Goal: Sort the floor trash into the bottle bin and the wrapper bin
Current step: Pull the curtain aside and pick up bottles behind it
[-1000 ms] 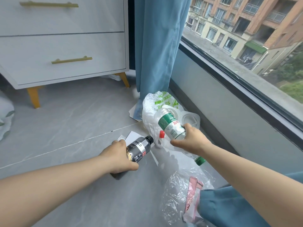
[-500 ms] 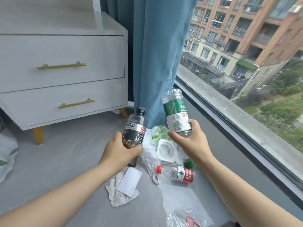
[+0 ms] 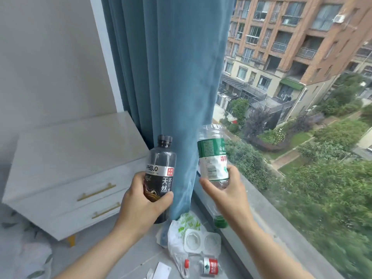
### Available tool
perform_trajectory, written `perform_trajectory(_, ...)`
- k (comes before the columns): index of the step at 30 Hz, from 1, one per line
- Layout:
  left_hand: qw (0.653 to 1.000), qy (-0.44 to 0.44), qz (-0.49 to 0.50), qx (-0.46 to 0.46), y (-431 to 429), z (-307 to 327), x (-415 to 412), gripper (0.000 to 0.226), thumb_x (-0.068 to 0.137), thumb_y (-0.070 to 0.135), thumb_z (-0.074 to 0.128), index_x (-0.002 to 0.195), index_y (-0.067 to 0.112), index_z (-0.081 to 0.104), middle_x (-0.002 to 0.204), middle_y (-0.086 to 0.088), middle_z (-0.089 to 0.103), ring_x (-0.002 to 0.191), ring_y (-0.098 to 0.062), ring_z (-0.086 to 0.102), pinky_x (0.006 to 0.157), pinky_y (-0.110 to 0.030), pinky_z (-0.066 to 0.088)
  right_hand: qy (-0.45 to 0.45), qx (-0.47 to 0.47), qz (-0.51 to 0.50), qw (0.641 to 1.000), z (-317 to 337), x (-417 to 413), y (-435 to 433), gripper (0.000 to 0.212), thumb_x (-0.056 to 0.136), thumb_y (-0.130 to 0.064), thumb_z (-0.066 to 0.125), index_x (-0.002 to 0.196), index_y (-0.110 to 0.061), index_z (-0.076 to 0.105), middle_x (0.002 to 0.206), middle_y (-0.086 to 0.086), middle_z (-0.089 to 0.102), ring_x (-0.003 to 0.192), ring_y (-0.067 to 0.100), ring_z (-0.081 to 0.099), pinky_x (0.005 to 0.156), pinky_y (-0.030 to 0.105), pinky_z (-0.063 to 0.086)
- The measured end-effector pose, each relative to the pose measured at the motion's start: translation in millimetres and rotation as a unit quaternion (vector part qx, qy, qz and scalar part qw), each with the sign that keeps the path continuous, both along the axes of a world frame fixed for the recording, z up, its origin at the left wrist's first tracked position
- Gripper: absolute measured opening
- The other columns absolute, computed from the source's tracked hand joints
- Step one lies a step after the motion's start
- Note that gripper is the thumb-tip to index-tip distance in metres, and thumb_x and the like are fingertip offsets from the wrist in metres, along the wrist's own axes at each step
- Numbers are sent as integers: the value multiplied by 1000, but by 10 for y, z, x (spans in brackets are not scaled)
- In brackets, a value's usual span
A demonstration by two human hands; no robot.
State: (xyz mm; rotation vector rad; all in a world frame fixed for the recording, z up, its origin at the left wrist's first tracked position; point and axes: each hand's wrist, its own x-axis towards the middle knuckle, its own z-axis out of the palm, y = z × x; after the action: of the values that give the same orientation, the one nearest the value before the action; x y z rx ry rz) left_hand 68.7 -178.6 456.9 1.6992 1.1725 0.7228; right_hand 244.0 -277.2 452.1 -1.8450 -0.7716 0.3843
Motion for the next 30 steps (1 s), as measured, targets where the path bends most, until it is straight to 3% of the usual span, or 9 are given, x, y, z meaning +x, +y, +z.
perform_trajectory(3, 1000, -12, -10, 10, 34, 899, 39, 50, 61, 38, 76, 103, 31, 51, 86, 7, 67, 81, -5, 61, 61, -19, 41, -7, 10, -3, 1000, 930, 30, -47, 47, 75, -33, 78, 112, -31, 48, 93, -12, 68, 81, 3, 66, 72, 26, 52)
perform_trajectory(8, 997, -49, -40, 52, -17, 2510, 76, 42, 68, 30, 79, 99, 31, 51, 86, 7, 65, 77, -1, 59, 57, -13, 39, -53, 45, -23, 997, 2606, 29, -153, 50, 74, -36, 79, 113, -28, 47, 89, -11, 69, 75, -2, 64, 67, 22, 49)
perform_trajectory(10, 994, -66, -55, 72, -43, 3182, 82, 42, 71, 26, 79, 100, 32, 49, 88, 8, 64, 78, 0, 58, 56, -11, 37, -77, 58, -25, 995, 3299, 9, -199, 50, 76, -35, 79, 113, -28, 46, 87, -17, 65, 75, -9, 61, 62, 11, 45)
perform_trajectory(13, 986, -105, -77, 106, -73, 4179, 53, 53, 65, 36, 79, 105, 35, 45, 90, 13, 62, 82, 1, 57, 62, -15, 40, -120, 84, -28, 989, 4384, -49, -280, 54, 77, -38, 78, 118, -29, 44, 92, -23, 58, 78, -15, 57, 62, 7, 42)
perform_trajectory(18, 965, -150, -110, 183, -170, 5534, -169, 46, 74, 31, 77, 107, 34, 45, 91, 14, 62, 81, 3, 57, 60, -11, 38, -199, 138, -55, 969, 5876, -312, -514, 53, 77, -39, 78, 117, -27, 46, 93, -15, 63, 81, -1, 63, 73, 27, 53)
perform_trajectory(20, 952, -172, -137, 212, -239, 5950, -269, 45, 75, 31, 77, 106, 34, 45, 92, 14, 62, 81, 2, 58, 60, -12, 39, -222, 162, -71, 959, 6308, -502, -672, 53, 77, -39, 78, 118, -29, 45, 94, -14, 65, 81, 1, 65, 71, 27, 54)
perform_trajectory(23, 930, -211, -179, 241, -425, 6445, -414, 40, 74, 30, 77, 103, 31, 49, 87, 10, 64, 77, 2, 59, 55, -10, 42, -256, 197, -100, 941, 6779, -814, -958, 56, 76, -39, 78, 119, -28, 44, 94, -17, 64, 77, -9, 63, 62, 9, 49)
perform_trajectory(27, 905, -240, -237, 261, -793, 6843, -485, 38, 72, 35, 77, 97, 29, 49, 81, 6, 63, 72, -6, 59, 55, -14, 42, -267, 229, -145, 925, 7168, -1149, -1450, 63, 75, -39, 78, 126, -23, 44, 102, -10, 67, 84, 1, 68, 74, 22, 57)
perform_trajectory(30, 888, -259, -279, 259, -1141, 7029, -441, 41, 65, 46, 75, 93, 28, 50, 77, 7, 62, 67, -3, 58, 55, -14, 41, -279, 235, -193, 911, 7365, -1350, -1908, 61, 76, -40, 77, 125, -25, 44, 106, -11, 65, 87, -1, 66, 73, 16, 54)
